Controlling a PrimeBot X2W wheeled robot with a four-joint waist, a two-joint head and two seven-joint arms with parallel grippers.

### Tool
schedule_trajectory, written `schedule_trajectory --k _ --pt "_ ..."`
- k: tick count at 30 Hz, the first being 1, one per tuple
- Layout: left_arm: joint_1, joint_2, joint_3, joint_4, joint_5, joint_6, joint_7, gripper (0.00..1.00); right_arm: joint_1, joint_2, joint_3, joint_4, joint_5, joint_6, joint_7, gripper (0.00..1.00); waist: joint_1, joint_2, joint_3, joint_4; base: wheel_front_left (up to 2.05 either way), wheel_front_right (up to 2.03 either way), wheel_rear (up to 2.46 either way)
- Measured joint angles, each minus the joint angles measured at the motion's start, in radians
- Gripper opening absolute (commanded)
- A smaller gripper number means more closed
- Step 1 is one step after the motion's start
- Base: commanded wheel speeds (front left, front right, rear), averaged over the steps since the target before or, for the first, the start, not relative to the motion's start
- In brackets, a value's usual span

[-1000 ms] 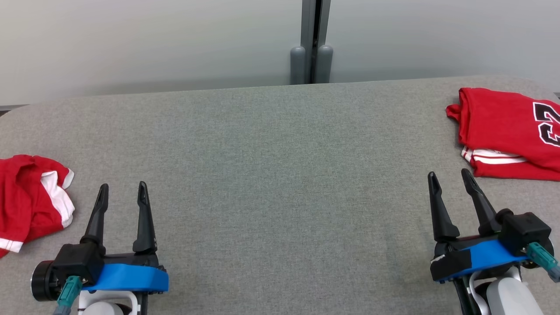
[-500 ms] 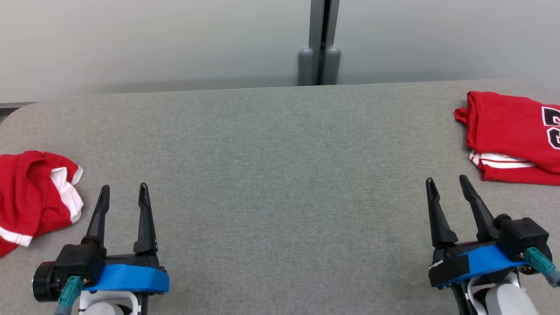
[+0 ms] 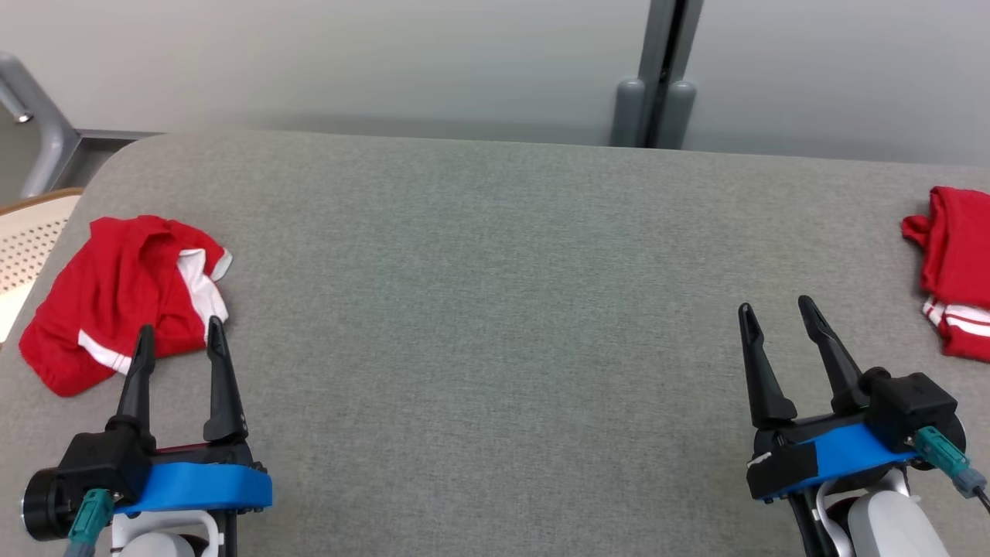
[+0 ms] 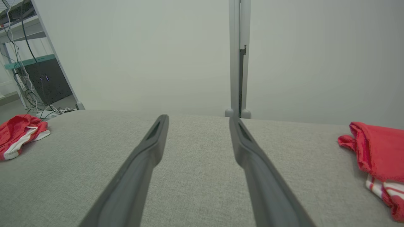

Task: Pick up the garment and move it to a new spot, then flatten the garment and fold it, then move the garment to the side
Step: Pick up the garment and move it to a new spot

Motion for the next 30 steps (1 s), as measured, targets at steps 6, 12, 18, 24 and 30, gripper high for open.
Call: schedule_trajectory --k 6,12,18,24,30 --pt "-0.011 0.0 0.011 -0.01 -0.007 0.005 0.0 1.0 -0.016 -0.006 0.012 -0.001 -0.006 0.0 0.003 1.0 0.0 0.0 0.019 0.072 0.0 0.0 0.0" --pt "-0.015 -0.001 0.02 -0.01 -0.016 0.008 0.0 1.0 -0.027 -0.013 0.02 -0.004 -0.008 0.0 0.008 1.0 0.0 0.0 0.043 0.147 0.0 0.0 0.0" --pt "-0.014 -0.001 0.032 -0.016 -0.024 0.018 0.0 1.0 -0.038 -0.021 0.025 -0.003 -0.01 0.0 0.01 1.0 0.0 0.0 0.068 0.208 0.0 0.0 0.0" --pt "-0.014 -0.001 0.041 -0.016 -0.025 0.021 0.0 1.0 -0.039 -0.023 0.036 -0.002 -0.012 0.0 0.012 1.0 0.0 0.0 0.071 0.213 0.0 0.0 0.0" --pt "-0.112 0.028 0.077 -0.009 -0.025 0.019 0.0 1.0 -0.052 -0.038 0.02 -0.037 -0.022 0.0 0.026 1.0 -0.0001 0.0 0.112 0.178 0.0 0.0 0.0"
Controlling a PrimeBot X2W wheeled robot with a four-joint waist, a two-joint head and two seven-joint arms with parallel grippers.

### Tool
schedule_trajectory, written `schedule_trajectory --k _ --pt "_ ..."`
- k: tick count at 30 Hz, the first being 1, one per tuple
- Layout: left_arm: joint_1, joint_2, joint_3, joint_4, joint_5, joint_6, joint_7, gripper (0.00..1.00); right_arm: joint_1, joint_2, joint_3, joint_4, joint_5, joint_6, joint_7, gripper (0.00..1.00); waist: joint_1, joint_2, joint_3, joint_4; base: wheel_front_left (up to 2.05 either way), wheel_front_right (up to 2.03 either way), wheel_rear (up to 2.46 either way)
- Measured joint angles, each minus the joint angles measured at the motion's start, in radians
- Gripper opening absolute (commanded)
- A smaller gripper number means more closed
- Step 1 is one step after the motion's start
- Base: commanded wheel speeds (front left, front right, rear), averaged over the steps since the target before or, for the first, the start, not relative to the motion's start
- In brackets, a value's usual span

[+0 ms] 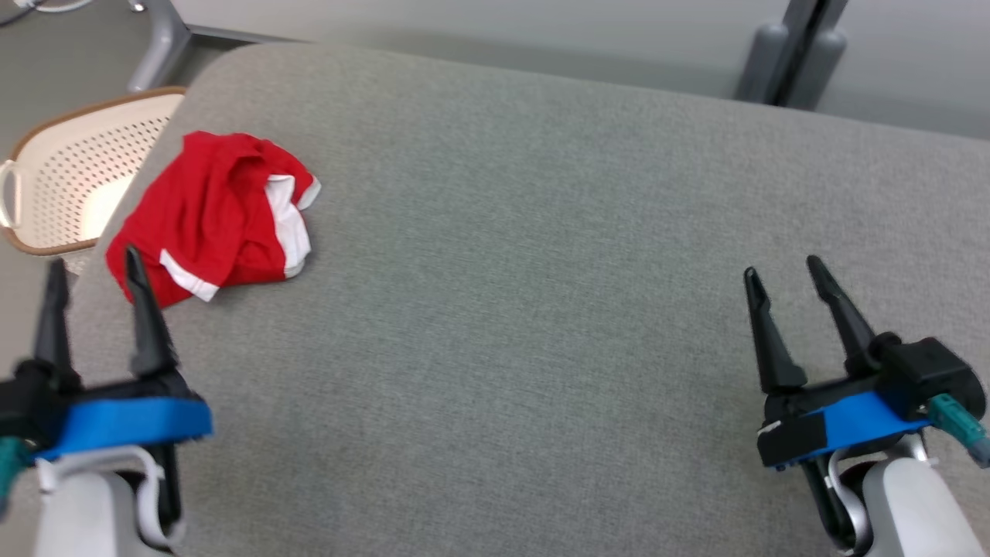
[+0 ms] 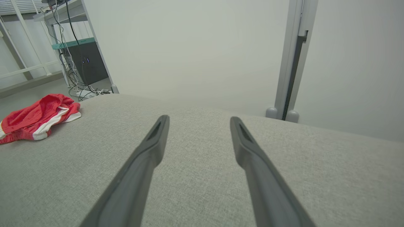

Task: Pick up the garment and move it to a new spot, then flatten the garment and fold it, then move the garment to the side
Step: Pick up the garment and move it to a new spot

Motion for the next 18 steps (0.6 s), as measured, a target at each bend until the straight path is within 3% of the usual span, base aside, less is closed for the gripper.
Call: schedule_trajectory --k 8,18 --pt "-0.246 0.129 0.079 0.1 -0.032 -0.007 0.0 1.0 -0.03 -0.035 -0.036 -0.112 -0.044 0.0 0.044 1.0 0.0 0.0 0.107 -0.076 0.0 0.0 0.0" --pt "-0.503 0.316 0.064 0.325 -0.061 -0.023 0.087 1.0 0.001 -0.081 -0.099 -0.322 -0.08 0.0 0.135 1.0 0.0002 0.0 0.264 -0.167 0.0 0.0 0.0"
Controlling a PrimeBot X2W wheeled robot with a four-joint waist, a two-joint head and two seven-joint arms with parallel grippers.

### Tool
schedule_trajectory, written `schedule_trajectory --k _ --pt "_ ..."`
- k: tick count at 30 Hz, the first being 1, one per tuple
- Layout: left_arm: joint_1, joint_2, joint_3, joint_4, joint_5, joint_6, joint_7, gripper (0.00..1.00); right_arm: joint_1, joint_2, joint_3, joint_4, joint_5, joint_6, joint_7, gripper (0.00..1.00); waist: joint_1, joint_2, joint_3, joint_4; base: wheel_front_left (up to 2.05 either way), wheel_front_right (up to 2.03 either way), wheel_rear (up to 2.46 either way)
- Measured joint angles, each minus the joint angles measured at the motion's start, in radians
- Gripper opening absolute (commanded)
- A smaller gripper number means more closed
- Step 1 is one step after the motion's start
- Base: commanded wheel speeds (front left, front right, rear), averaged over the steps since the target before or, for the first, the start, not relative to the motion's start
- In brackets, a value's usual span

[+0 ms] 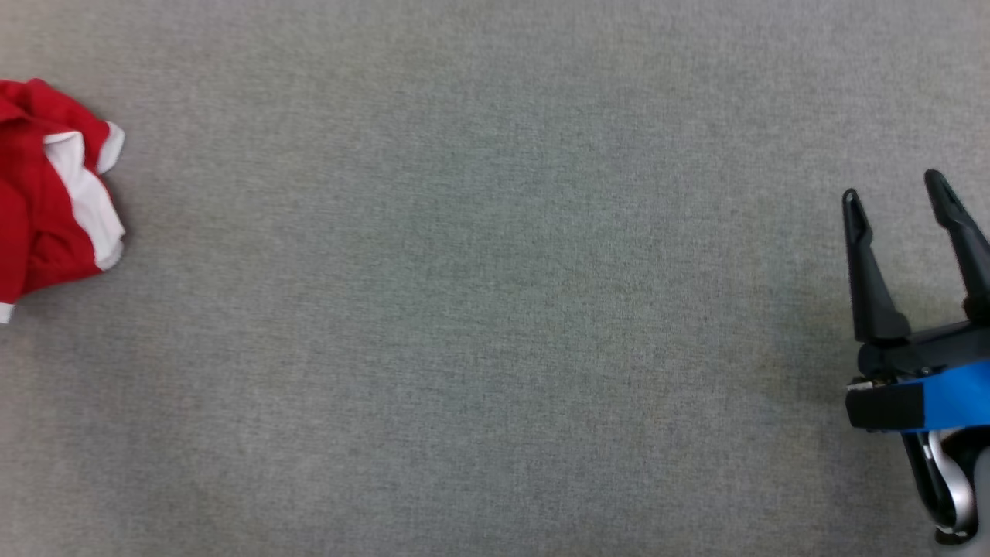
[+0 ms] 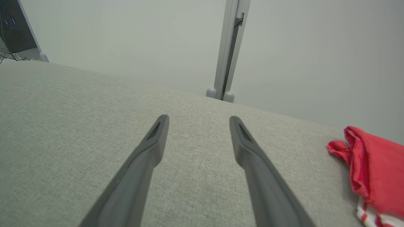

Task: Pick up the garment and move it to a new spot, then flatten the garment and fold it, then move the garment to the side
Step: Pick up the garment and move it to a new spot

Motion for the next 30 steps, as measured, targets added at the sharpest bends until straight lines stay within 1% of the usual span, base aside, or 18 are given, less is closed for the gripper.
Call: schedule_trajectory --k 3,5,7,8,13,17,19,20,21,22,25,28,30 --pt "-0.053 0.031 -0.02 0.1 -0.007 -0.002 0.046 1.0 0.016 -0.004 -0.015 -0.05 -0.002 0.0 0.027 1.0 0.0001 0.0 0.037 -0.014 0.0 0.0 0.0" --pt "-0.081 0.04 -0.038 0.175 -0.02 -0.002 0.086 1.0 0.018 -0.009 -0.018 -0.074 -0.004 0.0 0.038 1.0 0.0 0.0 0.058 -0.019 0.0 0.0 0.0" --pt "-0.099 0.042 -0.055 0.251 -0.024 -0.003 0.132 1.0 0.018 -0.011 -0.016 -0.087 -0.004 0.0 0.045 1.0 0.0001 0.0 0.073 -0.023 0.0 0.0 0.0" --pt "-0.102 0.043 -0.064 0.279 -0.027 -0.003 0.135 1.0 0.018 -0.012 -0.015 -0.091 -0.004 0.0 0.048 1.0 0.0001 0.0 0.079 -0.025 0.0 0.0 0.0" --pt "-0.13 0.039 -0.102 0.421 -0.061 -0.008 0.217 1.0 0.017 -0.014 -0.014 -0.099 -0.004 0.0 0.052 1.0 0.0 0.0 0.086 -0.029 0.0 0.0 0.0" --pt "-0.165 0.039 -0.12 0.503 -0.106 -0.008 0.323 1.0 0.016 -0.014 -0.012 -0.1 -0.004 0.0 0.054 1.0 -0.0001 0.0 0.082 -0.03 0.0 0.0 0.0" --pt "-0.183 0.033 -0.135 0.522 -0.149 -0.008 0.381 1.0 0.016 -0.014 -0.011 -0.1 -0.004 0.0 0.057 1.0 -0.0002 0.0 0.078 -0.03 0.0 0.0 0.0" --pt "-0.183 0.038 -0.143 0.519 -0.153 -0.008 0.381 1.0 0.015 -0.014 -0.009 -0.1 -0.004 0.0 0.058 1.0 -0.0002 0.0 0.075 -0.031 0.0 0.0 0.0" --pt "-0.181 0.043 -0.148 0.521 -0.158 -0.008 0.378 0.42 0.015 -0.014 -0.007 -0.099 -0.004 0.0 0.058 1.0 -0.0002 0.0 0.072 -0.032 0.0 0.0 0.0" --pt "-0.181 0.042 -0.155 0.524 -0.165 -0.008 0.379 0.0 0.015 -0.014 -0.006 -0.096 -0.004 0.0 0.058 1.0 -0.0002 0.0 0.068 -0.033 0.0 0.0 0.0" --pt "-0.176 0.04 -0.177 0.526 -0.173 -0.008 0.349 0.0 0.015 -0.011 -0.004 -0.087 -0.004 0.0 0.054 1.0 -0.0002 0.0 0.053 -0.036 0.0 0.0 0.0" --pt "-0.175 0.04 -0.197 0.535 -0.161 -0.008 0.299 0.0 0.014 -0.002 -0.002 -0.068 -0.001 0.0 0.04 1.0 -0.0002 0.0 0.03 -0.04 0.0 0.0 0.0" --pt "-0.176 0.037 -0.209 0.525 -0.149 -0.008 0.247 0.0 0.011 0.007 -0.001 -0.051 0.002 0.0 0.026 1.0 -0.0002 0.0 0.009 -0.043 0.0 0.0 0.0"
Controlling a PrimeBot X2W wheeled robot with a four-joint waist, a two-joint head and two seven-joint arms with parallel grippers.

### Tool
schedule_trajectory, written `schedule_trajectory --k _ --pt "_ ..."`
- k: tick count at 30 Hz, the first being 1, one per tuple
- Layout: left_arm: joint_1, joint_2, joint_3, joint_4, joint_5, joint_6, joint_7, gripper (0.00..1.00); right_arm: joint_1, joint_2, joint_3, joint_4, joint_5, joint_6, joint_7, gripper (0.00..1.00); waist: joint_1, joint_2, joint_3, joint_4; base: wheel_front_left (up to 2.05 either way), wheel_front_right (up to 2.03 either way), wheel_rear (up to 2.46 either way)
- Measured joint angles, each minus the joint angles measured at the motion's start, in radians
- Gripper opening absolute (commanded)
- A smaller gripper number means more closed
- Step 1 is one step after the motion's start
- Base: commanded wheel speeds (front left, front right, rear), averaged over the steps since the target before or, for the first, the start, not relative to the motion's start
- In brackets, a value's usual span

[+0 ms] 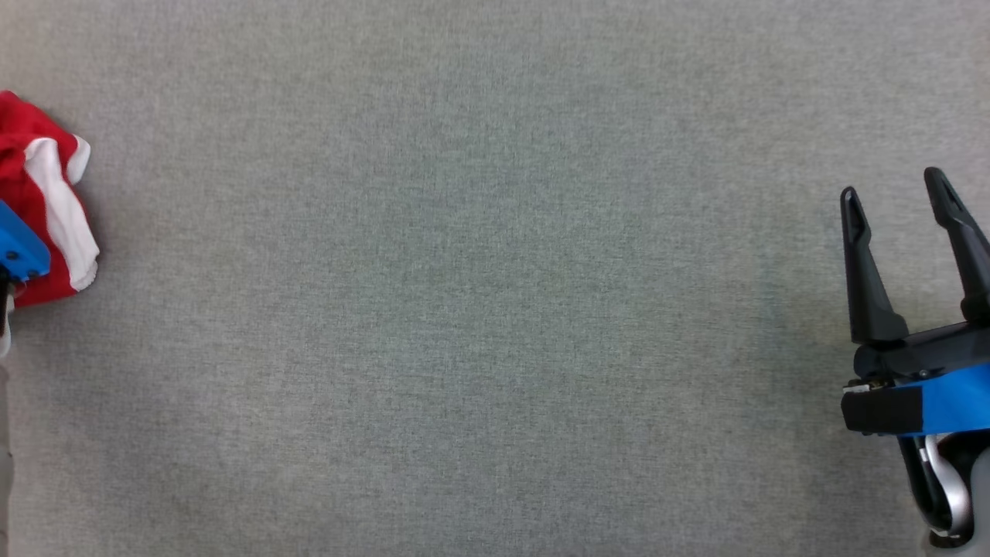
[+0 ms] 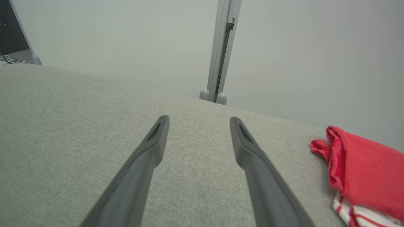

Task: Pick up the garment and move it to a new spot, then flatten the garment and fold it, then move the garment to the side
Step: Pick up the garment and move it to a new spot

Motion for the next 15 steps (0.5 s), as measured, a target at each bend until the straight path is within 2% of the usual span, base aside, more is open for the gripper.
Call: schedule_trajectory --k 8,15 --pt "-0.054 0.02 -0.071 -0.118 0.035 0.0 -0.207 0.0 0.002 0.045 0.005 0.084 0.017 0.0 -0.055 1.0 0.0 0.0 -0.103 -0.031 0.0 0.0 0.0" --pt "-0.099 0.009 -0.189 -0.329 0.035 0.0 -0.272 0.0 0.019 0.086 0.018 0.162 0.035 0.0 -0.106 1.0 -0.0001 0.0 -0.183 -0.088 0.0 0.0 0.0"
